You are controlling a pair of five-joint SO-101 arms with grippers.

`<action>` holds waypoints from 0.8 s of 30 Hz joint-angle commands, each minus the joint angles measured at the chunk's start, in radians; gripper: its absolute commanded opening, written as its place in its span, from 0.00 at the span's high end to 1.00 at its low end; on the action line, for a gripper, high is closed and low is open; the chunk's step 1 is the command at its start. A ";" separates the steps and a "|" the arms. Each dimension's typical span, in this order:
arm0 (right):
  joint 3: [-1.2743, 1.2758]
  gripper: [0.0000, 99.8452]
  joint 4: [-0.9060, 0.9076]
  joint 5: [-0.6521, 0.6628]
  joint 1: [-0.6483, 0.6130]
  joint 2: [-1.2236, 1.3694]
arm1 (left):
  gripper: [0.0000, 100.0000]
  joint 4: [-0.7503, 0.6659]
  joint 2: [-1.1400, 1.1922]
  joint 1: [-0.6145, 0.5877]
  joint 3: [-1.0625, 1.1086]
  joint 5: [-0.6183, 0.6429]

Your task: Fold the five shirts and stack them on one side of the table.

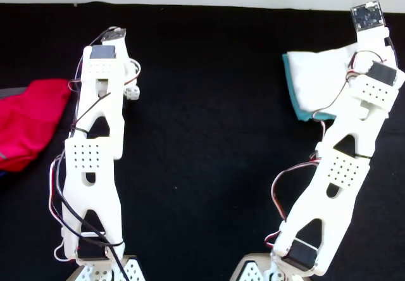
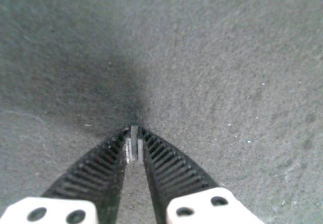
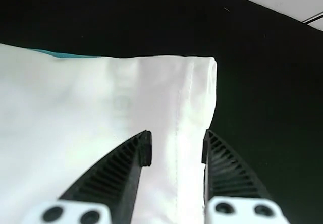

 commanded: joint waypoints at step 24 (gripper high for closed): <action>0.002 0.99 0.642 -0.212 -0.199 -0.759 | 0.99 -0.015 0.002 -0.008 -0.019 0.002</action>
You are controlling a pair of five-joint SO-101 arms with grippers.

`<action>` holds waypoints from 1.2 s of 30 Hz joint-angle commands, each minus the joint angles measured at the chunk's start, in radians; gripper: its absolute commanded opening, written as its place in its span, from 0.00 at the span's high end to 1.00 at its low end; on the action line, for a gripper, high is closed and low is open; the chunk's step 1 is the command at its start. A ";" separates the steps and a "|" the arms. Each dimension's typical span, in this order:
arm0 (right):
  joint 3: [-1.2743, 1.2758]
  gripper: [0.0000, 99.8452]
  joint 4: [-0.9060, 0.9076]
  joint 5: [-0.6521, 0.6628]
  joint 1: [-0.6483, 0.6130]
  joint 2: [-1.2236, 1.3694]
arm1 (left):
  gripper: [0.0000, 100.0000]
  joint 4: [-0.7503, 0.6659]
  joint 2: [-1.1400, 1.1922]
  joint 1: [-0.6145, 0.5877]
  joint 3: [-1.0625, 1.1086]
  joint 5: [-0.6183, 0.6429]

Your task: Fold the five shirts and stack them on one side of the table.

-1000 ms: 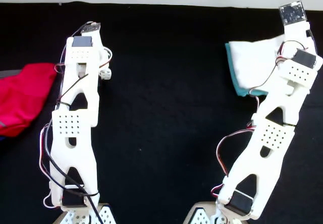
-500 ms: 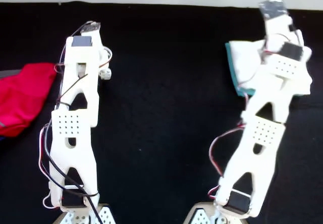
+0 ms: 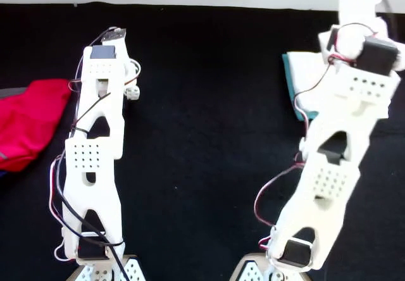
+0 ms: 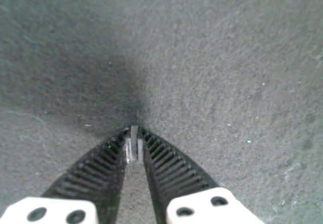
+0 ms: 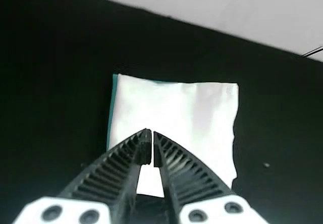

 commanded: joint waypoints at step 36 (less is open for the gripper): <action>2.789 0.99 -0.602 -0.014 -0.084 -1.805 | 0.99 0.293 -0.133 -0.153 -0.191 -0.005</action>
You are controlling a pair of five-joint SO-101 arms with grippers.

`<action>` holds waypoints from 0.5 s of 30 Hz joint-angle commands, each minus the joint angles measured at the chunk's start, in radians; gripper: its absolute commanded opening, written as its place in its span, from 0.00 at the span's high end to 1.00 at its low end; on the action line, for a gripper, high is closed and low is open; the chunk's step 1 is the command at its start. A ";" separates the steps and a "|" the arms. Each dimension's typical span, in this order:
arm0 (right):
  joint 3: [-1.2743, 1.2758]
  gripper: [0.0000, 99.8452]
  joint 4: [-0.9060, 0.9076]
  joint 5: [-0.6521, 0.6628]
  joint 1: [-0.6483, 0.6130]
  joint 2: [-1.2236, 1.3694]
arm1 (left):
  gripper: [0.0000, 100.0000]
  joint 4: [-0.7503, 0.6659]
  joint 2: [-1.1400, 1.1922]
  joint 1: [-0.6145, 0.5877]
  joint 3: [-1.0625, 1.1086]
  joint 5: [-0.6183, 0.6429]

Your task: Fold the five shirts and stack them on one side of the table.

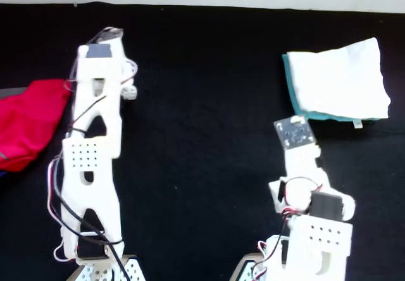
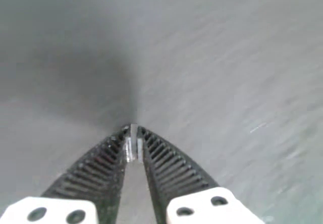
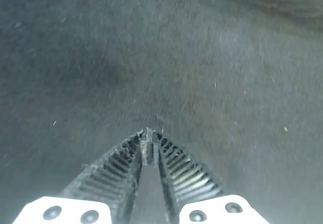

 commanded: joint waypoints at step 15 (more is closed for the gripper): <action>0.450 0.93 -0.495 -0.137 -0.229 -0.002 | 0.97 0.158 -0.808 -0.720 0.437 -0.318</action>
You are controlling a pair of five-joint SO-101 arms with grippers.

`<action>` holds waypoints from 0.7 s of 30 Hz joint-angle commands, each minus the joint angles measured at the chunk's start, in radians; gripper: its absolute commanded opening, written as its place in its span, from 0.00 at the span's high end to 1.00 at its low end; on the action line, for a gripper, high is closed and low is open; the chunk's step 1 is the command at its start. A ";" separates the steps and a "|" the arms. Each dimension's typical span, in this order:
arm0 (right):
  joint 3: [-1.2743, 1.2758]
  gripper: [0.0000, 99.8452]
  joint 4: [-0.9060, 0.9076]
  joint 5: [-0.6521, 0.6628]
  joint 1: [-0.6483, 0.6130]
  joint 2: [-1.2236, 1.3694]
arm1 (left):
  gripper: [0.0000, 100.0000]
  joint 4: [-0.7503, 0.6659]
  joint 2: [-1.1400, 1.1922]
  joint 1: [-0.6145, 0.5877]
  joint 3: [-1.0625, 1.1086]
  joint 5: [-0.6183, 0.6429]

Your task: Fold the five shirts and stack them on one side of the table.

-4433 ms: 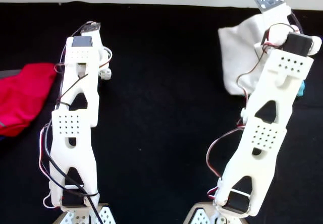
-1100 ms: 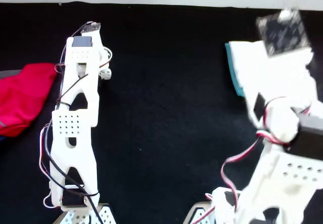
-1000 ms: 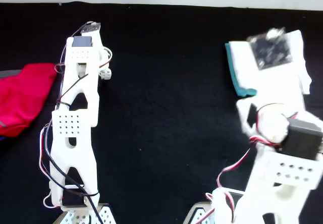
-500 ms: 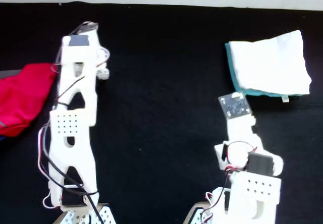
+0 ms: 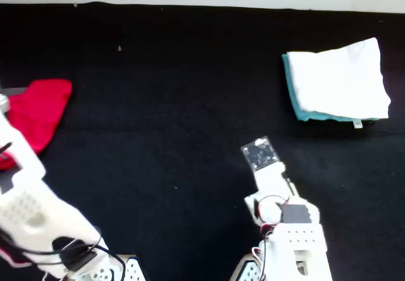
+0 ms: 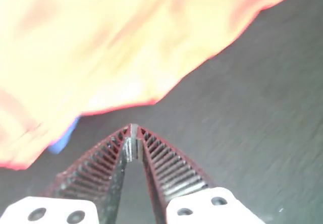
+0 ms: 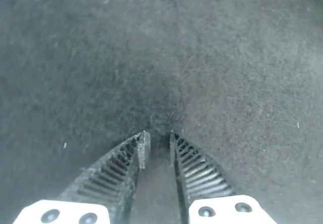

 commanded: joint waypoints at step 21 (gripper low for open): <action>0.045 0.93 -0.091 -0.104 -0.018 -0.001 | 0.82 -0.601 -0.303 -0.326 0.634 -0.192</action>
